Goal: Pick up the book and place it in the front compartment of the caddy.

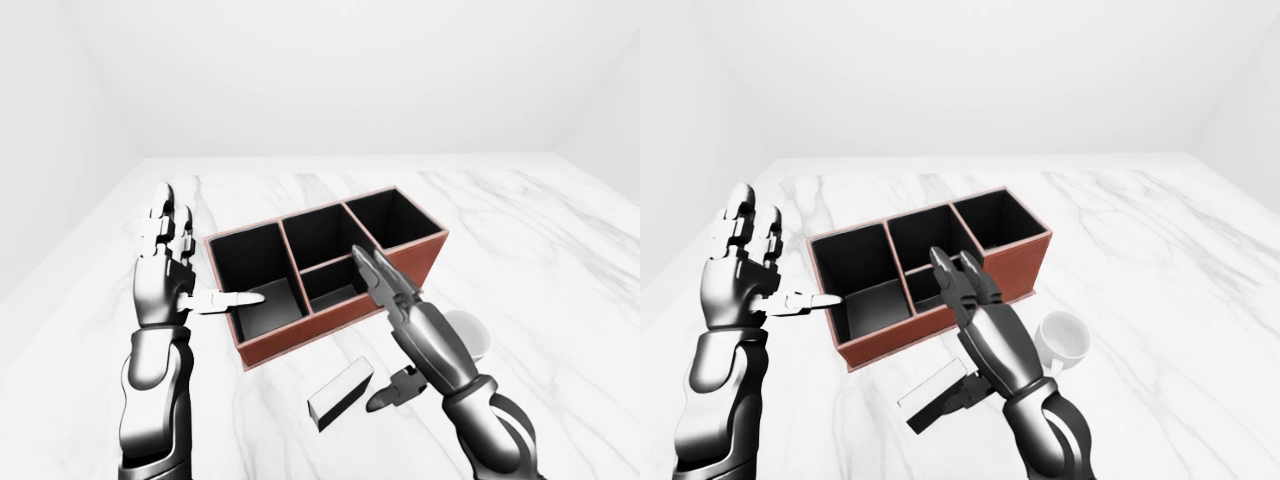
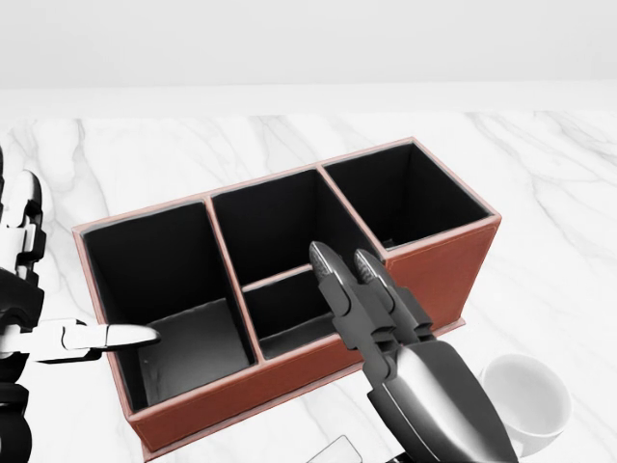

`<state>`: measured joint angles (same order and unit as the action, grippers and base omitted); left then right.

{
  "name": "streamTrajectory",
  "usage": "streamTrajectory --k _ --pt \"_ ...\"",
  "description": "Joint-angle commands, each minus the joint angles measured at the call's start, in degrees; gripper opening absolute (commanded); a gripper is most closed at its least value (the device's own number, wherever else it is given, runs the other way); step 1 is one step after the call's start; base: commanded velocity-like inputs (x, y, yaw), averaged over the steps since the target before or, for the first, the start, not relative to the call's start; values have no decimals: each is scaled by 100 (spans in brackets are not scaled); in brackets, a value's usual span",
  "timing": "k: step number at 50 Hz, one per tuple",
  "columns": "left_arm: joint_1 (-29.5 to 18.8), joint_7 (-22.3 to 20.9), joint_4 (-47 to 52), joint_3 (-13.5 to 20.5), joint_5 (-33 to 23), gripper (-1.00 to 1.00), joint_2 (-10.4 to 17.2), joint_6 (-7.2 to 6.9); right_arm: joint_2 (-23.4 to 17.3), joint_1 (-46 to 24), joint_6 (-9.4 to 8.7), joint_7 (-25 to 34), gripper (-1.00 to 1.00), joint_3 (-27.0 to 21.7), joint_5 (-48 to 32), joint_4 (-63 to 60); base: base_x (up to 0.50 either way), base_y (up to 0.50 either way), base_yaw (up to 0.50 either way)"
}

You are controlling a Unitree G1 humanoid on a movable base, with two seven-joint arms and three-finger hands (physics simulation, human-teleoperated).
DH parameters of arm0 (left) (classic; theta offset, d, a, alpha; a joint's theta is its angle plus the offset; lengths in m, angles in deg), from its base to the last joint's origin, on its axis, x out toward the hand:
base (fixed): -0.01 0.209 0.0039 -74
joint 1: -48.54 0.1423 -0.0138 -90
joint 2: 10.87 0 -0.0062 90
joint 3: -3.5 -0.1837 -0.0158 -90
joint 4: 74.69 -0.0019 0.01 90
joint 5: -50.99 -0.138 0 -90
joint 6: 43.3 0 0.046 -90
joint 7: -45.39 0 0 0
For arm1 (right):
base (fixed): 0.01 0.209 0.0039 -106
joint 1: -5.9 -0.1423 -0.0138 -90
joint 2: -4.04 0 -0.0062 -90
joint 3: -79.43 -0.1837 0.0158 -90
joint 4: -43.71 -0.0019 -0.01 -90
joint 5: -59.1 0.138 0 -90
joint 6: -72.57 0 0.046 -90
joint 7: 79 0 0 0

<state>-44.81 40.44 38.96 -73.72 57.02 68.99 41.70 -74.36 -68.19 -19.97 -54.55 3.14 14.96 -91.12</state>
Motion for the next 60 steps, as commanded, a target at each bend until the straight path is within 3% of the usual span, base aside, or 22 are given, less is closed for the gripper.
streamTrajectory --k 1,7,23,27,60 --pt "-7 -13 -31 -4 -1 100 5 0 -39 57 120 -99 100 155 -164 79 0 0 0" --pt "-24 -16 -51 11 6 100 16 0 -52 79 122 -107 100 254 -230 66 0 0 0" --pt "-64 -10 -45 64 48 100 53 0 -195 270 357 -368 100 582 -486 207 0 0 0" --pt "-52 -9 -39 51 36 100 49 0 -164 233 233 -324 100 701 -529 100 0 0 0" --pt "-85 -63 -40 107 32 100 88 0 -573 538 637 -1106 100 1295 -848 681 0 0 0"
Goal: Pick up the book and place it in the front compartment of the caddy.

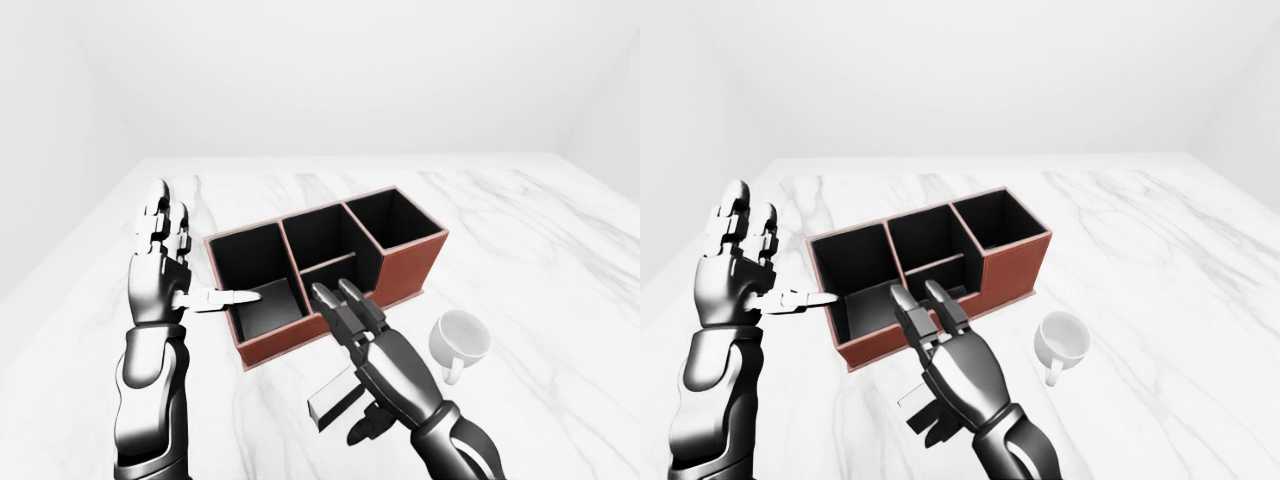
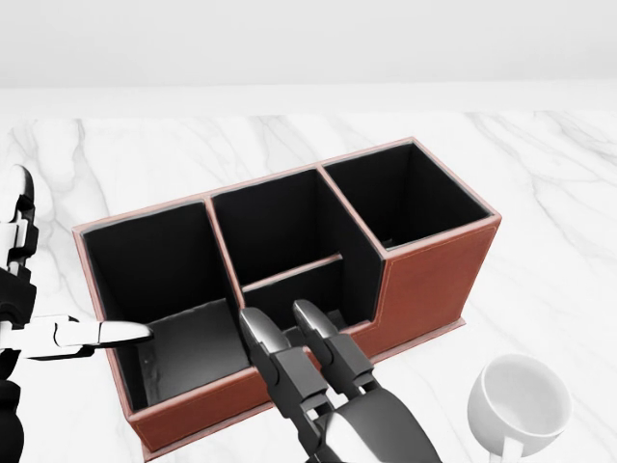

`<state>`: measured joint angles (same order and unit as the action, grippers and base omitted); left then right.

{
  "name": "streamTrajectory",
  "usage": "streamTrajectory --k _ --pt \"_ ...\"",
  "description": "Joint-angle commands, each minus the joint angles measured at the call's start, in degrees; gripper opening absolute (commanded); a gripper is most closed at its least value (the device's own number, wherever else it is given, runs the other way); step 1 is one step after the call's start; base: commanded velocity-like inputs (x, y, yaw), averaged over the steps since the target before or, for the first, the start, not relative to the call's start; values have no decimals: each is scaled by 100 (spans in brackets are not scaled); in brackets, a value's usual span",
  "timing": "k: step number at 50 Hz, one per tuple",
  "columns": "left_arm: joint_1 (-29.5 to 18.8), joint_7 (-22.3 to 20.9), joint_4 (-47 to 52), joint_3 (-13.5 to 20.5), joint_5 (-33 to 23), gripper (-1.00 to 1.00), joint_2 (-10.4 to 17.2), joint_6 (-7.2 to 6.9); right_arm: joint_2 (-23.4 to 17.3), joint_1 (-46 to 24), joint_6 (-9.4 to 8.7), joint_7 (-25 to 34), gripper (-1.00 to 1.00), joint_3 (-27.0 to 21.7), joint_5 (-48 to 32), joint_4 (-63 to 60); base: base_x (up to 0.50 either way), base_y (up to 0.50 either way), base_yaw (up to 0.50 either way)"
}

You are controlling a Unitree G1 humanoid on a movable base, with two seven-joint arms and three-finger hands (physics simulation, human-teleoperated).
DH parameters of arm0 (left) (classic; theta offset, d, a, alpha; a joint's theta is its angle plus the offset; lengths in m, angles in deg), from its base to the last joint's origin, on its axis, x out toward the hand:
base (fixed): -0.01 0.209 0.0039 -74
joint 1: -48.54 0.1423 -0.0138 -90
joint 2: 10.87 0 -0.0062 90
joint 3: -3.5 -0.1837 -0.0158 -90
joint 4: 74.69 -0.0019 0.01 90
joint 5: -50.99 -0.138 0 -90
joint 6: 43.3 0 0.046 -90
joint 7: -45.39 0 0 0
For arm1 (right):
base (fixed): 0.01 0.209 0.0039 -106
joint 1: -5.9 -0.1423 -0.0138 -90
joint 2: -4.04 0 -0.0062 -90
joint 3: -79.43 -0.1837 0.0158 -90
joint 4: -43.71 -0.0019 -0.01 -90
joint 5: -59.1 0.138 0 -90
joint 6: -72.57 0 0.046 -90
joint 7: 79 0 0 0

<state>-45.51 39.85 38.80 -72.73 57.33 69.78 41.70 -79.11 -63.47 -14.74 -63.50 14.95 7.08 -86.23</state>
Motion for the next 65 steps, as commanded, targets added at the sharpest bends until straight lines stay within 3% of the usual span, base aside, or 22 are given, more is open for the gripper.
streamTrajectory --k 1,13,37,65 --pt "-14 -2 -26 5 -2 100 7 0 -103 70 120 -217 100 115 -60 201 0 0 0" --pt "-12 -2 -21 7 0 100 11 0 -144 90 231 -389 100 146 -101 455 0 0 0" --pt "-9 -5 -15 -2 -12 100 5 0 -107 21 231 -644 100 54 -162 1030 0 0 0" --pt "-16 -28 -1 18 1 100 21 0 211 -448 231 -509 100 -24 -366 1364 0 0 0"
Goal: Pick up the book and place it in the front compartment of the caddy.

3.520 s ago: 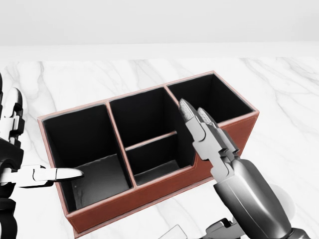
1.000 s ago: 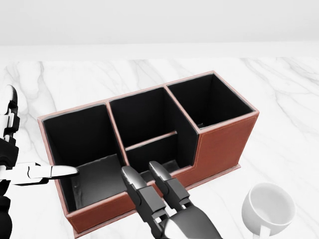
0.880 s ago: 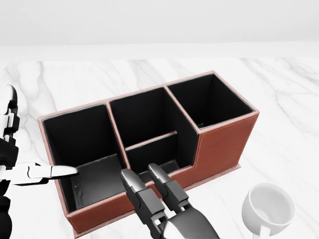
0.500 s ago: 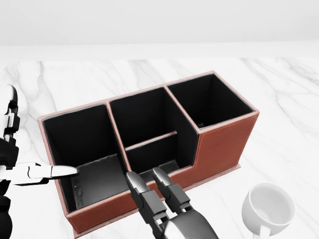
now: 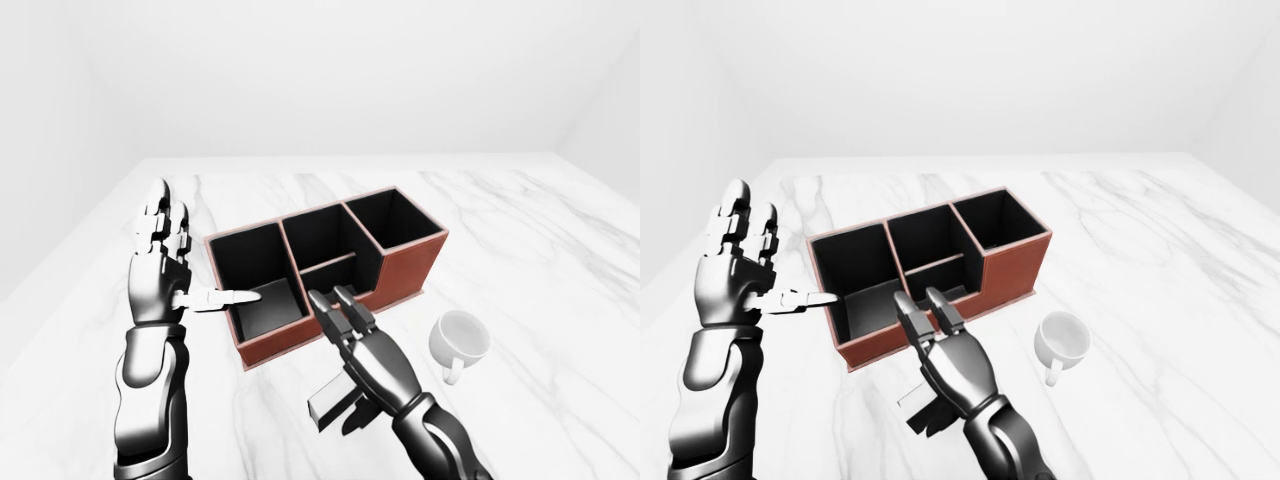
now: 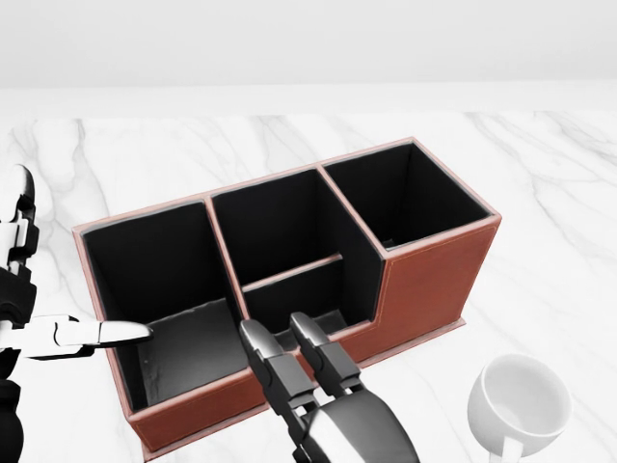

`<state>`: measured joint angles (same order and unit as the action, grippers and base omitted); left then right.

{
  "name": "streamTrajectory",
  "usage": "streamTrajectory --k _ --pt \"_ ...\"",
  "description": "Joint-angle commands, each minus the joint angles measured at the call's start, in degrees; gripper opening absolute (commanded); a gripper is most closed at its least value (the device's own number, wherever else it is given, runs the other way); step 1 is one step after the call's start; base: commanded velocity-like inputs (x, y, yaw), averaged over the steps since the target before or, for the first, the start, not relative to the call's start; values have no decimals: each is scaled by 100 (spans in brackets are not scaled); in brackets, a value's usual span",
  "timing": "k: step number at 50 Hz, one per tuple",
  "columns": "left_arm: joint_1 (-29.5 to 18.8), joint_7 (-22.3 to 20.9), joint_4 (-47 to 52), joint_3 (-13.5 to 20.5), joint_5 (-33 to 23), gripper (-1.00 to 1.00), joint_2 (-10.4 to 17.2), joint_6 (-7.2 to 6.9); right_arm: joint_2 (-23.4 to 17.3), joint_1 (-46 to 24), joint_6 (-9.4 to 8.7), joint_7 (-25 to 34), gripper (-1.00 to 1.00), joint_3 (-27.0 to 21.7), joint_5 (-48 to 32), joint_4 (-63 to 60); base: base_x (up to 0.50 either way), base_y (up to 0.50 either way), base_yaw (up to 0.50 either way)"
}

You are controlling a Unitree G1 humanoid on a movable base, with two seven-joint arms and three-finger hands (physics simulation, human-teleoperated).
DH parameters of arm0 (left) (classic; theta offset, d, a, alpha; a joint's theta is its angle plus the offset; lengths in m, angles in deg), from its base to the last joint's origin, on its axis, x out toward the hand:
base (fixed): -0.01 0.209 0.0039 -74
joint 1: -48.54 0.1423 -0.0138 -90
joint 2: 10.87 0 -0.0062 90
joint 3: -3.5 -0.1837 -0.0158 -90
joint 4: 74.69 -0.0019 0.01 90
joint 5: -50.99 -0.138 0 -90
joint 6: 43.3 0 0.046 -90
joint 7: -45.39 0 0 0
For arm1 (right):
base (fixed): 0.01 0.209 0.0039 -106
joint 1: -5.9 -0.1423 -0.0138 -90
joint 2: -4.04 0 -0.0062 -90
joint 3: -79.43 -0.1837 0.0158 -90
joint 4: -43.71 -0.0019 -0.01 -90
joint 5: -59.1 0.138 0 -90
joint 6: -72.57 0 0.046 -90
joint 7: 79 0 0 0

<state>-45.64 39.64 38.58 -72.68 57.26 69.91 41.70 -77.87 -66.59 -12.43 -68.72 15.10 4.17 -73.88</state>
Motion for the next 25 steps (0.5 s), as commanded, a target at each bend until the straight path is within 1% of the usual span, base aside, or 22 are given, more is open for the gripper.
streamTrajectory --k 1,25 --pt "-7 -6 14 11 5 100 9 0 88 -143 0 4 100 -48 -81 154 0 0 0" --pt "-6 -6 -16 4 -9 100 4 0 60 -81 0 -397 100 -51 -225 780 0 0 0"
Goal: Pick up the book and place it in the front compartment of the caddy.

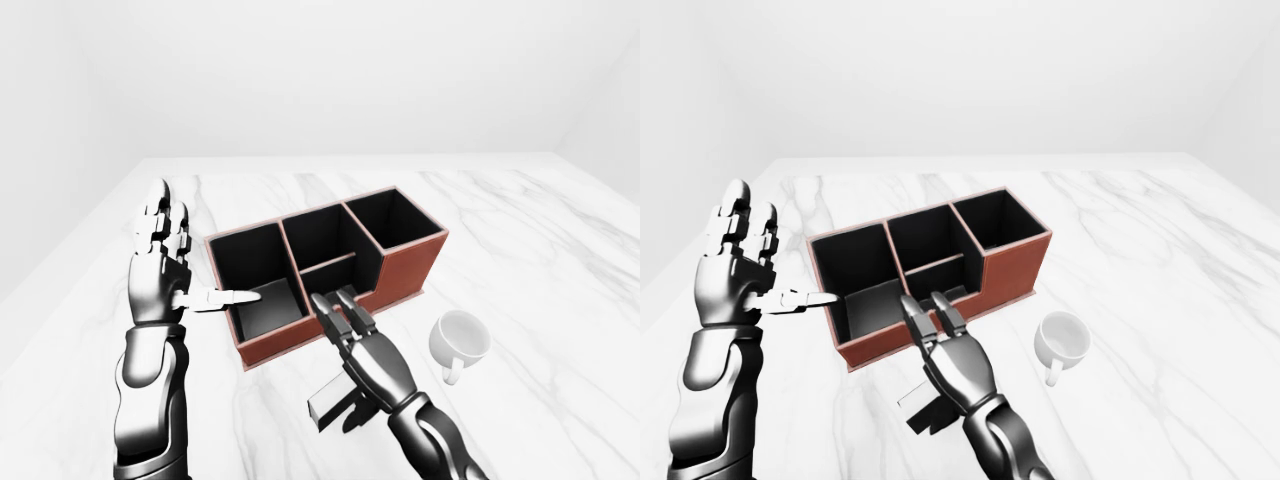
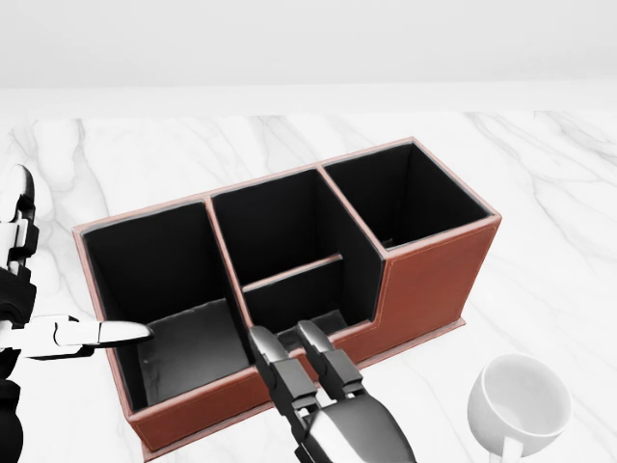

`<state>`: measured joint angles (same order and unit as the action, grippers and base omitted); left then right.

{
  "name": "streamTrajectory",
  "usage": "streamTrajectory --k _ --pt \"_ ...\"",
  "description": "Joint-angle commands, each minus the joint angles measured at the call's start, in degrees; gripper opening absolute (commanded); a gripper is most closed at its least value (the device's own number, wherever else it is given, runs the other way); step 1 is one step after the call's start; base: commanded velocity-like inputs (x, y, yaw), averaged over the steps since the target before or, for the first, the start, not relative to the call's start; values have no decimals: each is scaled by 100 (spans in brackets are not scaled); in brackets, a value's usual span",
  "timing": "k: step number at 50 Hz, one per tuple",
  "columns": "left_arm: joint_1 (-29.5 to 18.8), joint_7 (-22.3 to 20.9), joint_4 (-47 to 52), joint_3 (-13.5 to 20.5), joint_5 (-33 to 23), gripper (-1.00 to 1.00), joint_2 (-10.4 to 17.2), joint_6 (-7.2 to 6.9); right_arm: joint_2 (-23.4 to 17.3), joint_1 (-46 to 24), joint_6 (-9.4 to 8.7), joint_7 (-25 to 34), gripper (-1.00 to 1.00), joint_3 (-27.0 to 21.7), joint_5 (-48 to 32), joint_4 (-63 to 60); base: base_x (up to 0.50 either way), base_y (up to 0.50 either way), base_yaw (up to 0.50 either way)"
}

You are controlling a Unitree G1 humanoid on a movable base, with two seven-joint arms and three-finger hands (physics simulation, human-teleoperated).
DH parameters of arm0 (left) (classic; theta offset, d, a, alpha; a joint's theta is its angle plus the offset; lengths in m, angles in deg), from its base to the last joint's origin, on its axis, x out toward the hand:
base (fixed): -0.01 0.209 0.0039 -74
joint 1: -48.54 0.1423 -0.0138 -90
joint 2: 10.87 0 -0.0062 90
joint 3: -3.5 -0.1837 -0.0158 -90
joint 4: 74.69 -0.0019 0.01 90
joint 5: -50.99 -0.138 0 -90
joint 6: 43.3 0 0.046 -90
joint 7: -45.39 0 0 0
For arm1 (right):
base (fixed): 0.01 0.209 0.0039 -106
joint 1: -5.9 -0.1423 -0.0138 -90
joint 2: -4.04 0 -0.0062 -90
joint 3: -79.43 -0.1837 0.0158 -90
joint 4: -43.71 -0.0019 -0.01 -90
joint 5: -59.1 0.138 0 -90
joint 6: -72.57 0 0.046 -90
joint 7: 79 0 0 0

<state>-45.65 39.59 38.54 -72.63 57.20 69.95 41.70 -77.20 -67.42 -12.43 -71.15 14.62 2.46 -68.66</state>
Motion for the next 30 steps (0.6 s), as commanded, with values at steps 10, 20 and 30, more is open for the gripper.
streamTrajectory --k 10,20,30 --pt "11 -4 6 -16 -17 100 -3 0 -7 19 0 -260 100 -11 -90 432 0 0 0" --pt "2 -10 12 -5 -14 100 -2 0 -3 -3 0 -339 100 13 -154 587 0 0 0" --pt "-4 -17 16 23 5 100 15 0 7 -19 0 -385 100 31 -225 700 0 0 0"
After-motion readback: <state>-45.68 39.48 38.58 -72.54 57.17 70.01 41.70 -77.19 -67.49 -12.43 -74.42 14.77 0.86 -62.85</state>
